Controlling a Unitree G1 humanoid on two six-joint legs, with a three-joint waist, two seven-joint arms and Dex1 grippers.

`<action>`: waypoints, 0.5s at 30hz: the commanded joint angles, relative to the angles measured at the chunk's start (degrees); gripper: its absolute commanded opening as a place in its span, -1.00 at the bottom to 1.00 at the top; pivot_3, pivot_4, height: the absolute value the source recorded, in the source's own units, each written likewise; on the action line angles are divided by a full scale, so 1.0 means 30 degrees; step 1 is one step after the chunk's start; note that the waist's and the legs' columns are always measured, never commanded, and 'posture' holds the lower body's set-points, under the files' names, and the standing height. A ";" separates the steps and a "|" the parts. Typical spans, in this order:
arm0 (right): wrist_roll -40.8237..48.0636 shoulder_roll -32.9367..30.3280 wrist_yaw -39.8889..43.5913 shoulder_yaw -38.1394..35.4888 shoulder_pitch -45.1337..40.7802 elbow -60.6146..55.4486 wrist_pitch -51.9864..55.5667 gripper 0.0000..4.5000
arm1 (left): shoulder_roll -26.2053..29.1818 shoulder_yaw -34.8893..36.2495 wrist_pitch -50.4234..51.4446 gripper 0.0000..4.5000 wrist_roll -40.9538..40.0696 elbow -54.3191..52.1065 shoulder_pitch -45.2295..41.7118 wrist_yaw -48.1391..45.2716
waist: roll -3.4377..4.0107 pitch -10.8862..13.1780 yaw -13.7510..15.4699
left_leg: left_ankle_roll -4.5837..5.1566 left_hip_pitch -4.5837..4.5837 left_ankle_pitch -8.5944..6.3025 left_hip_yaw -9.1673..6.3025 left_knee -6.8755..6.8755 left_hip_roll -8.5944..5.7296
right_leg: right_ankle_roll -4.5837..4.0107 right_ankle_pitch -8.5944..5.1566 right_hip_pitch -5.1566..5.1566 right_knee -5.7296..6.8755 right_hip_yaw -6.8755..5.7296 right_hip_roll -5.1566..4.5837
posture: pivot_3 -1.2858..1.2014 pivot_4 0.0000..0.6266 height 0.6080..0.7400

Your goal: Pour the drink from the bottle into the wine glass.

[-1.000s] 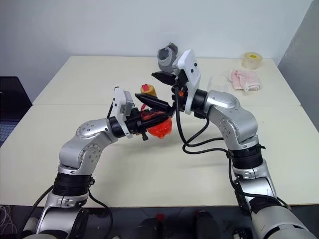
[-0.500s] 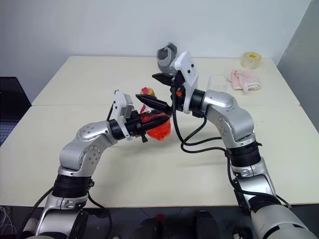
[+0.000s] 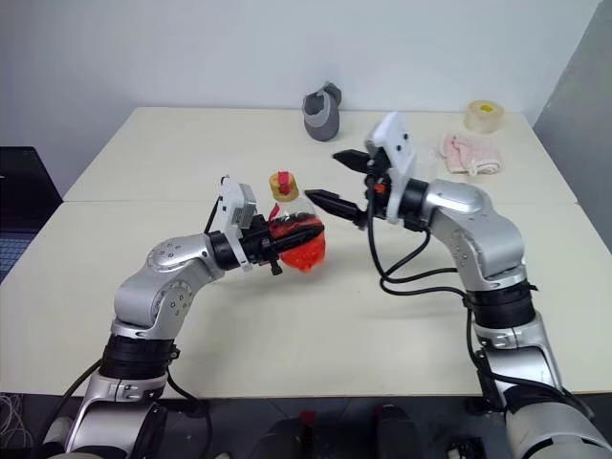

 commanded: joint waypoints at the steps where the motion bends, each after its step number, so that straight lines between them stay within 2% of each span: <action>1: 0.0342 -0.0355 0.0518 -0.0419 0.0179 -0.0922 -0.0153 1.00 | 0.0151 0.0371 -0.0534 -0.56 -0.0311 -0.0594 -0.0704 -0.0349 | 0.0000 0.0000 -0.0025 | 0.0000 0.0000 0.0000 0.0000 -0.0002 0.0001 | 0.0000 0.0000 -0.0002 0.0001 0.0000 0.0002 | 0.03 -0.52 1.00; 9: 0.1799 -0.0394 0.1626 -0.0354 0.0995 -0.2598 0.0543 1.00 | 0.0129 0.0354 -0.0582 -0.56 -0.0238 -0.0552 -0.0774 -0.0465 | 0.0000 0.0001 -0.0047 | 0.0000 0.0001 0.0000 -0.0006 -0.0003 0.0007 | 0.0000 0.0000 -0.0002 0.0003 -0.0001 0.0016 | 0.03 -0.52 1.00; 15: 0.2542 0.1757 -0.0145 -0.0284 -0.0497 -0.2573 0.1579 1.00 | 0.0099 0.0303 -0.0475 -0.56 -0.0271 -0.0655 -0.0796 -0.0432 | 0.0004 0.0003 -0.0069 | -0.0003 0.0006 0.0001 -0.0005 -0.0003 0.0010 | 0.0000 0.0000 -0.0008 0.0011 0.0004 0.0017 | 0.03 -0.52 1.00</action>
